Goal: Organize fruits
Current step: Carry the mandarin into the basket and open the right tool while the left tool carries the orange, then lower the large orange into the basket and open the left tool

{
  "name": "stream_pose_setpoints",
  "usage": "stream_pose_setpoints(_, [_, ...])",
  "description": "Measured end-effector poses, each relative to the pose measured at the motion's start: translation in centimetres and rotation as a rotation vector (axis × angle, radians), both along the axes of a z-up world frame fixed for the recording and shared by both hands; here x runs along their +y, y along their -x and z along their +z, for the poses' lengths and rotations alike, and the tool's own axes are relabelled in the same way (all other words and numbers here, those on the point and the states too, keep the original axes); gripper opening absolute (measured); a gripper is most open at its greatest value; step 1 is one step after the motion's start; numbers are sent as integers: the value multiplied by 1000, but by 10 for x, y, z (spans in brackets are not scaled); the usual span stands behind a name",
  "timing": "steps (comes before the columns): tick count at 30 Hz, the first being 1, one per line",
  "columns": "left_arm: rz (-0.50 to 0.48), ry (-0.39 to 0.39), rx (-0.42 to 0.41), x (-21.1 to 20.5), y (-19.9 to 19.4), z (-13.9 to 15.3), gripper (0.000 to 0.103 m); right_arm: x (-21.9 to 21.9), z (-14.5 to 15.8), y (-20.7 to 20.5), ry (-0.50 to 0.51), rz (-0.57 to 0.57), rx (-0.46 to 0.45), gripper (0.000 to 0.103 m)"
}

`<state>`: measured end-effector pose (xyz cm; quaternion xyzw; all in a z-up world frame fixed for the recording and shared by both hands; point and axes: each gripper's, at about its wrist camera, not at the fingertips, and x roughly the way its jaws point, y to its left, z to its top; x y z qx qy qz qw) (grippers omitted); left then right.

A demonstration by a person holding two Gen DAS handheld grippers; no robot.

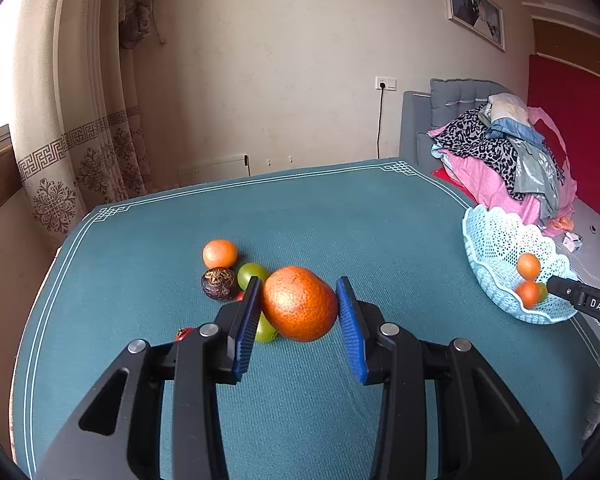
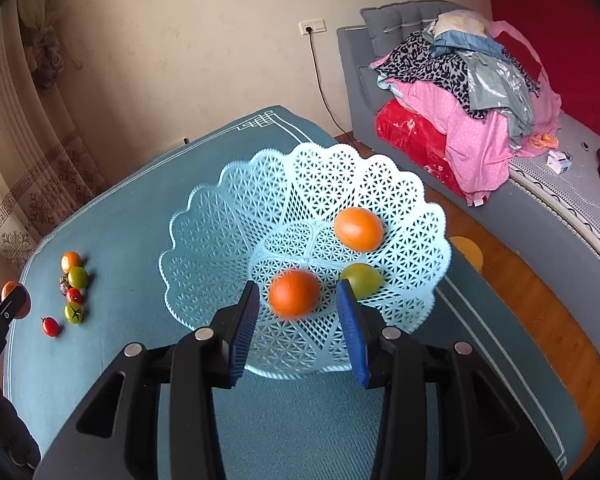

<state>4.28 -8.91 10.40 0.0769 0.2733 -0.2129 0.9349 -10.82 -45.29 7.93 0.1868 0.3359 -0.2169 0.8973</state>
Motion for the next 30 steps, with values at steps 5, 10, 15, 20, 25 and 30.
stream_pose_setpoints(5, [0, 0, 3, -1, 0, 0, 39, 3, 1, 1, 3, 3, -5, 41])
stream_pose_setpoints(10, [0, 0, 3, -2, 1, 0, 39, 4, 1, 3, 9, -1, -8, 42])
stream_pose_setpoints(15, [2, -5, 4, -3, 1, -2, 39, 4, 3, 7, 30, -6, -18, 50])
stream_pose_setpoints(20, [15, -24, 7, -9, 4, -4, 39, 6, 1, 9, 49, 15, -21, 55])
stream_pose_setpoints(25, [19, -42, 12, -15, 13, -7, 39, 2, 1, 18, 43, 21, -49, 56])
stream_pose_setpoints(30, [4, -55, 34, -32, 22, -14, 39, -6, -2, 26, 17, 22, -70, 56])
